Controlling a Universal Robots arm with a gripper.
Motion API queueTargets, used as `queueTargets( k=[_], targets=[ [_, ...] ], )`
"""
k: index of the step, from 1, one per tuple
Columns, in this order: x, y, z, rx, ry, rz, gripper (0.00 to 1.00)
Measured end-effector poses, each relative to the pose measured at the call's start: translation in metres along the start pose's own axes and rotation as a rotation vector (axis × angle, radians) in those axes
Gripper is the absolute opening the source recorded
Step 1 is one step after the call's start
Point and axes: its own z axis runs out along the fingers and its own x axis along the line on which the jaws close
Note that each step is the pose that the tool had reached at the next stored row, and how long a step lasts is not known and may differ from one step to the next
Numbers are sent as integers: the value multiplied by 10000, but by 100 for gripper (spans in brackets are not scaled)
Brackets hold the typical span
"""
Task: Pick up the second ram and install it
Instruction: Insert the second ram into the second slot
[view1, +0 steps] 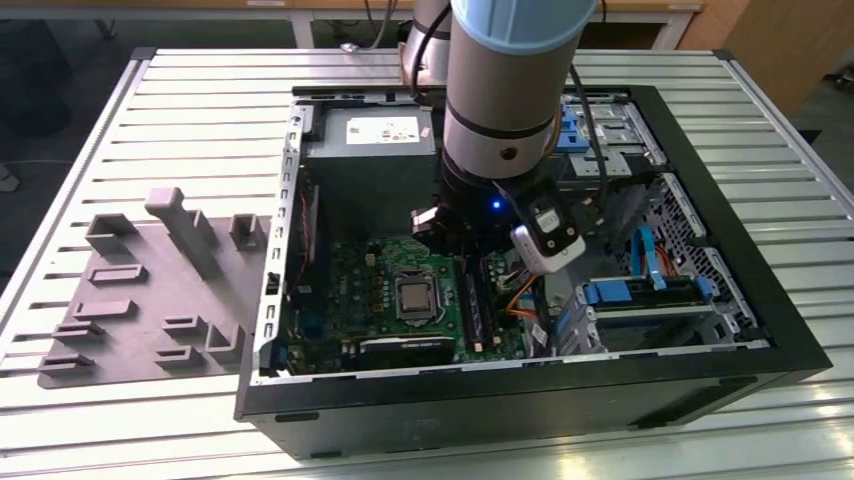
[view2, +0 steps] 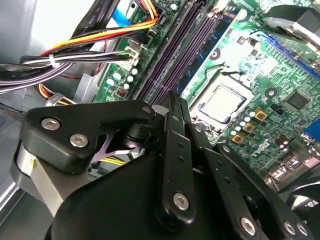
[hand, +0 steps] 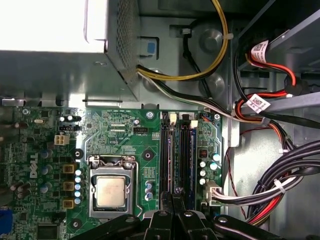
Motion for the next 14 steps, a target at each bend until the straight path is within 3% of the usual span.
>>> queueTargets(
  k=[14],
  targets=[
    [-14, 15, 32, 2, 0, 18, 12]
  ],
)
